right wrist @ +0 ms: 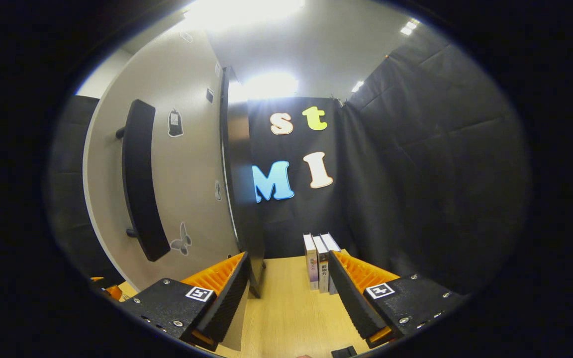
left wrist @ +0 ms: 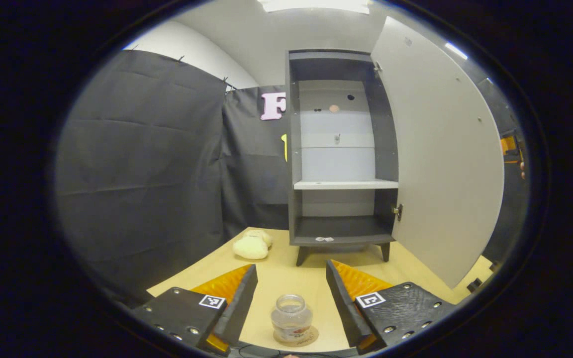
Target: Open the cabinet door with the right hand, grasp the bottle in the cabinet with the left hand and place it on the coaster, then close the cabinet door with the right hand.
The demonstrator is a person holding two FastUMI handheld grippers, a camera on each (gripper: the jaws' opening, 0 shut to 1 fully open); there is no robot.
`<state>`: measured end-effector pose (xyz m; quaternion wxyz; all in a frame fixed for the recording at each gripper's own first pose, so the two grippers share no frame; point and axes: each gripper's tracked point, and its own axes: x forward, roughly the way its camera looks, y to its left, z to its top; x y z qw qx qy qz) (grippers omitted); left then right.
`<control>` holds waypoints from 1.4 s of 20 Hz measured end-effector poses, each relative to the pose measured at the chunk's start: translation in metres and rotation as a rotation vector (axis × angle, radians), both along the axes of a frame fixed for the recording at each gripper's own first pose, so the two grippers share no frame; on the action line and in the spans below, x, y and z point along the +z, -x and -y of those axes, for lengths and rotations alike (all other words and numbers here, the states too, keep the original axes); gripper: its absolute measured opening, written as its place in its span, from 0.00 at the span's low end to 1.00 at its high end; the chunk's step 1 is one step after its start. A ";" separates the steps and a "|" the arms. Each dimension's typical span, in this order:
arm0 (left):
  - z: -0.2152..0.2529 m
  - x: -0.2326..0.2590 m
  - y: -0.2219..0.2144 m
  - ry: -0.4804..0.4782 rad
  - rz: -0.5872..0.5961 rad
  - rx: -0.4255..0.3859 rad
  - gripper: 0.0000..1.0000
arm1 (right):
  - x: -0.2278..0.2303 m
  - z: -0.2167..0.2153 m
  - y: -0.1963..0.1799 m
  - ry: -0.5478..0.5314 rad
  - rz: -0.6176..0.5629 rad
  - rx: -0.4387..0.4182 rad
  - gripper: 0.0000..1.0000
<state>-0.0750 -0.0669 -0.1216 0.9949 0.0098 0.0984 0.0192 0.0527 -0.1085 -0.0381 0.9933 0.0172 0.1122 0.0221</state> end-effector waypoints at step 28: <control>-0.195 0.061 -0.032 0.035 0.103 -0.029 0.85 | 0.072 -0.134 0.055 0.129 0.082 -0.152 0.93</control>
